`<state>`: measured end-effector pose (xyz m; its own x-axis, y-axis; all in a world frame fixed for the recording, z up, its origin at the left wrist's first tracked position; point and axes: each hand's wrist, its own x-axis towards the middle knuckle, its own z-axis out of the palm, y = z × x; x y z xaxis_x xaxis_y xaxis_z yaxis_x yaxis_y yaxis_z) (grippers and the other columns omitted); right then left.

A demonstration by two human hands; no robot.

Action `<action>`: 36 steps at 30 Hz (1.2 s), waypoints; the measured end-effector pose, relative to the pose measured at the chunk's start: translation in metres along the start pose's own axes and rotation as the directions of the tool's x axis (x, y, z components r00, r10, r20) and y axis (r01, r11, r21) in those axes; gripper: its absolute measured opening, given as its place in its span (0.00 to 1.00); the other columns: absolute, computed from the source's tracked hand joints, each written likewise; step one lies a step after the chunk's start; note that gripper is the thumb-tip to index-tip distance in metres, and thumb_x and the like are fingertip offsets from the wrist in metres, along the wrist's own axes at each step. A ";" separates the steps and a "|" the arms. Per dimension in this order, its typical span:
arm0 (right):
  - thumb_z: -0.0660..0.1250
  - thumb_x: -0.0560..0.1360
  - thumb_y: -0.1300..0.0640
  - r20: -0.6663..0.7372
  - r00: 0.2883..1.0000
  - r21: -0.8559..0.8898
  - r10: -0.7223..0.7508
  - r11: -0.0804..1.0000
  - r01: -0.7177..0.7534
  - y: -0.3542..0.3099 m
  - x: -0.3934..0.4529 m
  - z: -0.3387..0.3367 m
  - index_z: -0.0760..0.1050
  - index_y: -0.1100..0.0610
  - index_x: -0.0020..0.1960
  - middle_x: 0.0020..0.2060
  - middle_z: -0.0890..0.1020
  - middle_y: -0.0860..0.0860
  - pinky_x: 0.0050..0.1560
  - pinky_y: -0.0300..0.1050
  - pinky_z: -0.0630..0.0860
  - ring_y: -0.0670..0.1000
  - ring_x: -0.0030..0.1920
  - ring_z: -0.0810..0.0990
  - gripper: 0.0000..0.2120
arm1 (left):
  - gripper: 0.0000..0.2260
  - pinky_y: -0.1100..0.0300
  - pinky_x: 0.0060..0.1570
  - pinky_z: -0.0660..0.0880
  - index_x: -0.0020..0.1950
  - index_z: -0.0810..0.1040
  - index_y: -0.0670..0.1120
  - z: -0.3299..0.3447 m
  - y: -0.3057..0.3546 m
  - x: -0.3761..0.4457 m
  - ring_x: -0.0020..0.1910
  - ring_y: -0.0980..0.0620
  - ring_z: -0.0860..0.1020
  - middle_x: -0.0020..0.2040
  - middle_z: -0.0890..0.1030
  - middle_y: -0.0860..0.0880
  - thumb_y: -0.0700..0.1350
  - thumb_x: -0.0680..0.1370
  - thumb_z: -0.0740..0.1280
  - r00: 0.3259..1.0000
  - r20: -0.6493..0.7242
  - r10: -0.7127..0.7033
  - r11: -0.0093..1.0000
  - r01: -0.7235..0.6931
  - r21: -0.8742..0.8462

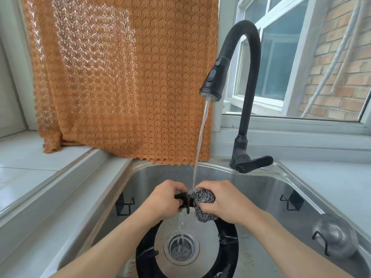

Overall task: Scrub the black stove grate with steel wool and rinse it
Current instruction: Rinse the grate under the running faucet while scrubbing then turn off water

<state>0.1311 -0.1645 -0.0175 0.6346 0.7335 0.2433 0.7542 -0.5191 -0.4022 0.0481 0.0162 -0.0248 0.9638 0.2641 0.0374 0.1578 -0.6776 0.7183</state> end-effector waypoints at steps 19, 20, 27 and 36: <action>0.67 0.77 0.55 0.132 0.929 -0.123 0.345 0.936 -0.330 0.044 -0.002 -0.007 0.71 0.49 0.38 0.36 0.80 0.50 0.42 0.50 0.76 0.54 0.39 0.82 0.10 | 0.08 0.45 0.43 0.82 0.47 0.79 0.40 -0.017 -0.004 -0.010 0.34 0.46 0.82 0.42 0.86 0.34 0.29 0.75 0.67 0.972 0.064 -0.226 0.955 0.234 -0.184; 0.67 0.77 0.56 0.143 0.929 -0.118 0.342 0.938 -0.327 0.044 -0.003 -0.008 0.70 0.48 0.38 0.36 0.80 0.51 0.40 0.48 0.74 0.52 0.36 0.80 0.11 | 0.08 0.46 0.42 0.82 0.47 0.78 0.41 -0.017 -0.003 -0.010 0.35 0.46 0.82 0.43 0.86 0.34 0.29 0.76 0.66 0.970 0.069 -0.233 0.953 0.242 -0.181; 0.59 0.81 0.56 0.104 0.892 -0.054 0.440 0.898 -0.436 0.042 -0.003 -0.014 0.66 0.57 0.40 0.34 0.73 0.51 0.35 0.46 0.64 0.51 0.34 0.70 0.11 | 0.14 0.52 0.35 0.75 0.48 0.75 0.45 -0.019 0.003 -0.015 0.37 0.42 0.76 0.44 0.85 0.34 0.26 0.75 0.61 0.952 0.089 -0.293 0.922 0.306 -0.239; 0.64 0.75 0.49 0.404 0.739 -0.291 0.539 0.842 -0.455 0.031 -0.010 -0.004 0.75 0.56 0.69 0.65 0.80 0.54 0.65 0.51 0.76 0.56 0.64 0.79 0.24 | 0.19 0.54 0.29 0.73 0.46 0.73 0.45 -0.018 -0.003 -0.009 0.38 0.46 0.85 0.48 0.83 0.34 0.23 0.73 0.55 0.950 0.112 -0.291 0.917 0.311 -0.251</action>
<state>0.1483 -0.1898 -0.0287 0.8073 0.4396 -0.3938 0.3953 -0.8982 -0.1922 0.0350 0.0286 -0.0147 0.8938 0.3713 -0.2517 0.3902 -0.3670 0.8444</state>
